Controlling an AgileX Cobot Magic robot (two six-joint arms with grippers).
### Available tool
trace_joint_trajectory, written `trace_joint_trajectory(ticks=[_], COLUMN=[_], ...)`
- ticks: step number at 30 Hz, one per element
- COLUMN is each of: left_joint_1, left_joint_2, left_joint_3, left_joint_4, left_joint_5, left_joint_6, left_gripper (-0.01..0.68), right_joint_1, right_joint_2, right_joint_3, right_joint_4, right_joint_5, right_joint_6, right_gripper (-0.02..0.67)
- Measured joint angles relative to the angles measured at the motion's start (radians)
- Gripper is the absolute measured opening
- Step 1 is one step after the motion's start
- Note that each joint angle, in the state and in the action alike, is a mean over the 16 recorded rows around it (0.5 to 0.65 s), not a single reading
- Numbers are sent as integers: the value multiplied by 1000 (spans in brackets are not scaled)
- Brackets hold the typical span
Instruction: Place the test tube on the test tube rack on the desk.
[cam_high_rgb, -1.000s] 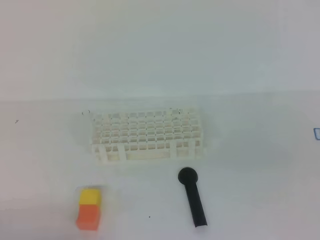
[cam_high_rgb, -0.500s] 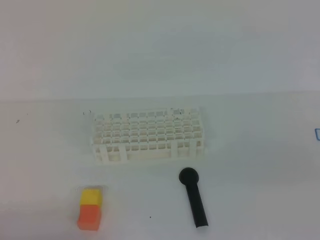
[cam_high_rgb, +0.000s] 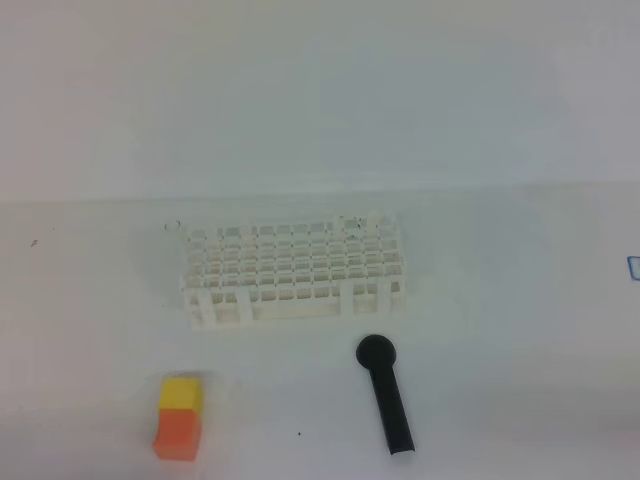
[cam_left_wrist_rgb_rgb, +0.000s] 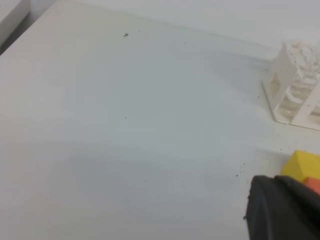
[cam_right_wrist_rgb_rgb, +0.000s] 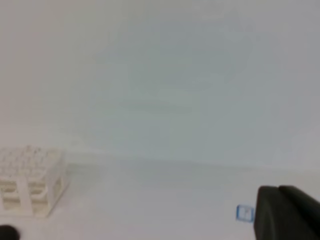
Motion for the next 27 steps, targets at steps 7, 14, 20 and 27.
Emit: trace_joint_trajectory(ticks=[7,14,20,27], left_joint_1=[0,-1,-1,-1], left_joint_2=[0,-3,-3,-3], left_joint_3=[0,-6,-6,-6], left_joint_4=[1,1,1,1], left_joint_5=[0,3,3,3], left_joint_6=[0,0,0,0], left_gripper=[-1,-1,-1,-1], right_joint_1=[43,77,81,81], right_joint_2=[-83,-101,-101,-101], right_joint_3=[96,109,108,106], right_joint_4=[-50,-47,-38,-32], right_joint_5=[73,206,300,333], right_joint_6=[244,270,267,255], right_gripper=[-1,-1,-1,-1])
